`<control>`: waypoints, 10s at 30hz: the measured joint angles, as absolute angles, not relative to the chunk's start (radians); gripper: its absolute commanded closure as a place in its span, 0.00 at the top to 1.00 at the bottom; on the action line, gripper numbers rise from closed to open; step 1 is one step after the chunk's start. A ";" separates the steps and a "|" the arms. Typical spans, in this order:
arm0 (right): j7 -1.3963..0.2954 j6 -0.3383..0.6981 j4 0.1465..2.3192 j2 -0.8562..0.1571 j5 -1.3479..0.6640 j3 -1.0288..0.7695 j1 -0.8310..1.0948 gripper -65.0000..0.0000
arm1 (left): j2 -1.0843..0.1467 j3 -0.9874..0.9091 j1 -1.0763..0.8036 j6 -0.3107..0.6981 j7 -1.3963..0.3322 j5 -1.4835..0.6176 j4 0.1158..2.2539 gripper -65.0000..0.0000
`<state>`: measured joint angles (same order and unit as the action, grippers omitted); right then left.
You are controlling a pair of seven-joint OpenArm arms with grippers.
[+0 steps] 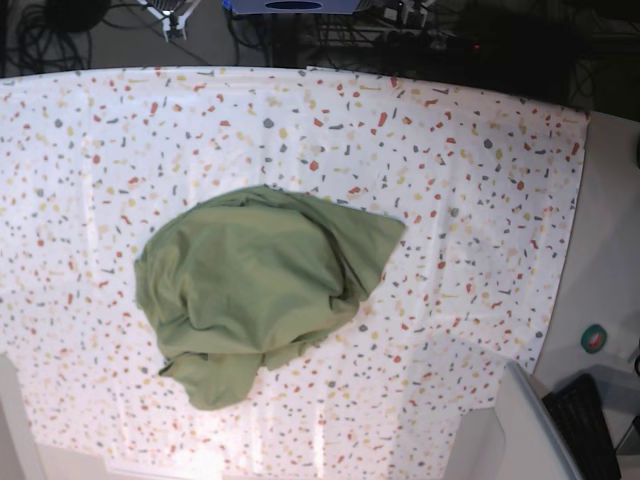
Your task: Layout the t-shirt on the table in an organized manner, then fold the t-shirt properly
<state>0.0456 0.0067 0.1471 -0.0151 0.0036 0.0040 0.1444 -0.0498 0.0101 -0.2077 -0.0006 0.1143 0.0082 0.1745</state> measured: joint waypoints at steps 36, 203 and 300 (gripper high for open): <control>-0.229 0.006 0.770 -0.036 0.000 -0.012 0.466 0.00 | -0.143 -0.001 -0.525 -0.003 0.105 0.001 0.620 0.00; -0.621 0.289 1.092 -0.101 -0.219 -0.373 -0.661 0.11 | -0.142 0.000 -0.020 0.131 -0.567 -0.281 1.396 0.62; -0.511 0.281 1.530 0.047 -0.217 -0.470 0.211 0.00 | -0.069 -0.410 -0.035 0.232 -0.594 -0.295 1.215 0.00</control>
<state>-0.5106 0.2810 1.5303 0.0467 -0.2169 -0.4702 0.2108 -0.0689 -0.4095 -0.0353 0.2321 -0.5938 -0.2951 1.2148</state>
